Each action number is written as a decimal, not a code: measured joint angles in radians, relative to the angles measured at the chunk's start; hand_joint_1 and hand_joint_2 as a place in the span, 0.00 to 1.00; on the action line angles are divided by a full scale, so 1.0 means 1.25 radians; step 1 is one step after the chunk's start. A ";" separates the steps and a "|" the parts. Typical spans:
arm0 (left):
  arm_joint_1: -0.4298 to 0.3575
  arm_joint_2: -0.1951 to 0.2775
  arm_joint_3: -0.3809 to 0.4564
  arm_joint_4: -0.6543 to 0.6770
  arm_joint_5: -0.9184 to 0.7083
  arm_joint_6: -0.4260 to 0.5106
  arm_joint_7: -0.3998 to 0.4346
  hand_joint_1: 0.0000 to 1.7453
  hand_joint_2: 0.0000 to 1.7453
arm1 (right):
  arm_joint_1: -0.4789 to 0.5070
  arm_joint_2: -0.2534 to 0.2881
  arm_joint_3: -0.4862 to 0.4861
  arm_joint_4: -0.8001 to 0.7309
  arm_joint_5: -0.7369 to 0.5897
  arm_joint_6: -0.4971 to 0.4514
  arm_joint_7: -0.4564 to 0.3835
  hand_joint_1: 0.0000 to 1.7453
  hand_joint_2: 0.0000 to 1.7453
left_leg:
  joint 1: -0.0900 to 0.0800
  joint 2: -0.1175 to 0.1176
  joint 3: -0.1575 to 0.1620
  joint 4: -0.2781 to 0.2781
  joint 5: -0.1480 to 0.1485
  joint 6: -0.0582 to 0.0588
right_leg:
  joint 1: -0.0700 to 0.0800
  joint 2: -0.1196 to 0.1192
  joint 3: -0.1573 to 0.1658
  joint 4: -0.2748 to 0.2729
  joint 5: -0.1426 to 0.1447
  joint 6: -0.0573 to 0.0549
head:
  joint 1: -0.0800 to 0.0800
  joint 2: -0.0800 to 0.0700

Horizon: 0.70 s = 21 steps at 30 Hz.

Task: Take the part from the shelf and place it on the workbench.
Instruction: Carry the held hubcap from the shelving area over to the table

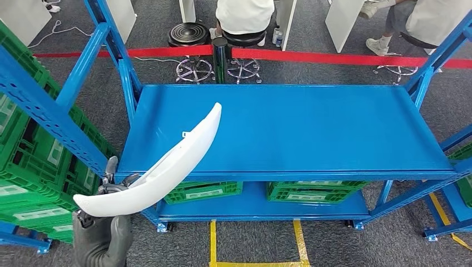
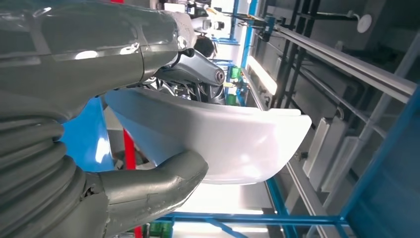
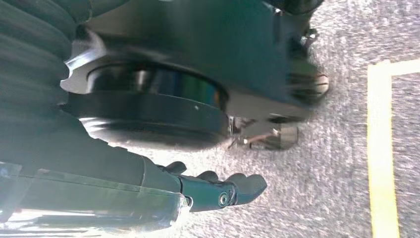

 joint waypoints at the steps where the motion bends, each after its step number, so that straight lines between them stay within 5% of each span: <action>1: 0.000 0.000 0.000 -0.002 0.000 0.000 0.000 1.00 1.00 | 0.000 -0.001 0.000 0.000 0.000 -0.002 -0.001 0.00 1.00 | 0.000 0.002 -0.003 0.000 0.007 -0.003 | 0.005 0.000 0.020 -0.036 -0.002 -0.005 | 0.000 0.000; 4: 0.001 0.000 0.000 -0.005 0.000 0.000 0.000 1.00 1.00 | 0.002 -0.002 -0.001 0.000 -0.001 -0.003 -0.004 0.00 1.00 | -0.001 0.004 -0.014 0.007 0.015 -0.015 | 0.005 -0.001 0.018 -0.063 0.012 -0.007 | 0.002 0.000; 6: 0.002 0.001 -0.001 -0.007 -0.001 0.000 0.000 1.00 1.00 | 0.004 -0.002 -0.001 -0.001 -0.002 -0.003 -0.005 0.00 1.00 | 0.000 0.001 -0.033 0.049 -0.036 -0.024 | -0.001 -0.005 -0.001 -0.069 0.033 -0.011 | -0.003 0.000; 9: 0.002 0.001 -0.001 -0.008 0.000 -0.005 0.000 1.00 1.00 | 0.004 -0.002 -0.001 -0.001 -0.005 -0.005 -0.013 0.00 1.00 | 0.012 0.001 -0.061 0.179 -0.144 -0.041 | -0.002 -0.007 -0.038 -0.065 0.061 -0.013 | -0.016 0.000; 11: 0.000 0.001 -0.001 -0.007 0.001 -0.023 0.000 1.00 1.00 | 0.004 -0.003 -0.001 0.000 -0.017 -0.009 -0.030 0.00 1.00 | 0.019 0.002 -0.049 0.222 -0.134 -0.051 | -0.005 -0.008 -0.069 -0.057 0.079 -0.008 | -0.021 0.000; 14: -0.005 0.000 -0.001 -0.006 0.002 -0.055 0.000 1.00 1.00 | 0.002 -0.007 -0.002 -0.001 -0.033 -0.012 -0.055 0.00 1.00 | 0.029 0.003 0.047 0.125 -0.071 -0.060 | -0.013 -0.009 -0.112 -0.037 0.097 0.003 | -0.024 0.000; 16: -0.011 -0.001 0.000 -0.006 0.003 -0.066 0.000 1.00 1.00 | 0.001 -0.008 -0.003 -0.002 -0.037 -0.012 -0.064 0.00 1.00 | 0.027 0.002 0.116 0.025 -0.076 -0.057 | -0.018 -0.008 -0.128 -0.029 0.111 0.013 | -0.022 0.000; 19: -0.022 -0.001 0.000 -0.005 0.008 -0.079 0.000 1.00 1.00 | 0.002 -0.008 -0.005 -0.005 -0.042 -0.012 -0.073 0.00 1.00 | 0.020 0.000 0.133 -0.038 -0.069 -0.036 | -0.026 -0.006 -0.142 -0.040 0.136 0.030 | -0.023 0.000; 21: -0.029 -0.002 0.000 -0.003 0.014 -0.081 0.001 1.00 1.00 | 0.002 -0.008 -0.005 -0.006 -0.043 -0.013 -0.076 0.00 1.00 | 0.025 0.000 0.128 -0.061 -0.058 -0.020 | -0.026 -0.002 -0.160 -0.013 0.100 0.038 | -0.021 0.000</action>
